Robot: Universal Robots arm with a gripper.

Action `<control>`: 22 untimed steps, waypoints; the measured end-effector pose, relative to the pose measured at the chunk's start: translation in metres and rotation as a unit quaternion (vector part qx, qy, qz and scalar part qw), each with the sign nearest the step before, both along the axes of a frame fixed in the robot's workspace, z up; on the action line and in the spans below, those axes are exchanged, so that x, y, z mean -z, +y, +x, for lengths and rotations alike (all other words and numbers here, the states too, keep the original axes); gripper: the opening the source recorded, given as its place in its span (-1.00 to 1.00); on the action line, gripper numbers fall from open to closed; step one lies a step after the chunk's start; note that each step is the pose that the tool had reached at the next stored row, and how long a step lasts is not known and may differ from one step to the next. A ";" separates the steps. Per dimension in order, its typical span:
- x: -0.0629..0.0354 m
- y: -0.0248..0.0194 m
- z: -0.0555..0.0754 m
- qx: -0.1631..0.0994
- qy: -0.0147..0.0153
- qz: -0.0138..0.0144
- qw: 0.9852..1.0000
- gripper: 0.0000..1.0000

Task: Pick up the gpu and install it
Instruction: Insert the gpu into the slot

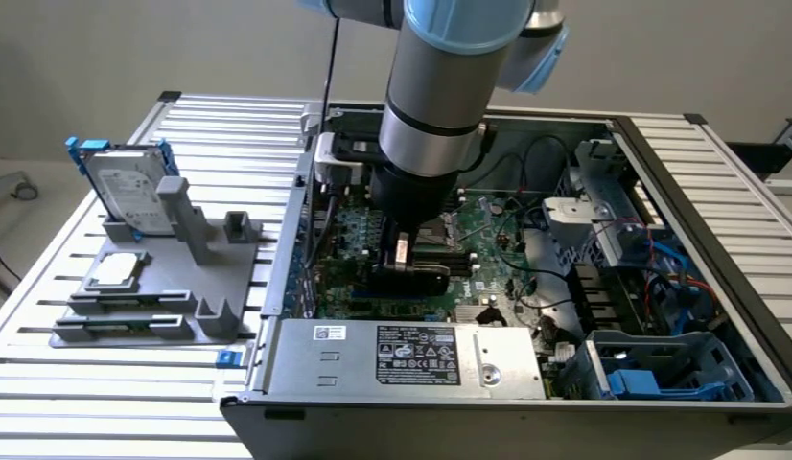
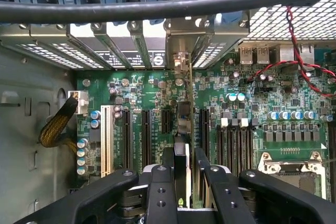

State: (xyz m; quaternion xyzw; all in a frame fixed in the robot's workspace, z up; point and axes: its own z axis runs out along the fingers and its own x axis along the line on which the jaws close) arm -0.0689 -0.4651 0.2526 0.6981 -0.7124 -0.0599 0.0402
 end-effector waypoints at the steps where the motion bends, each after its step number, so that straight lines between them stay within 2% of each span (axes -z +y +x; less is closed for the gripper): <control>1: 0.0000 0.0000 0.000 0.000 0.000 0.000 1.000 -0.47; 3: 0.0002 0.0001 0.000 0.000 0.000 0.000 1.000 -0.44; 5: -0.0019 0.0000 0.000 0.000 0.000 0.000 1.000 -0.18; 6: -0.0033 0.0000 0.000 0.000 0.000 0.000 1.000 -0.18; 8: -0.0059 0.0000 0.000 0.000 0.000 0.000 1.000 0.04; 11: -0.0111 0.0000 0.000 0.000 0.000 0.000 1.000 0.16; 13: -0.0163 0.0000 0.000 0.000 0.000 0.000 1.000 0.40; 22: -0.0511 0.0003 0.000 0.000 0.001 0.000 1.000 0.40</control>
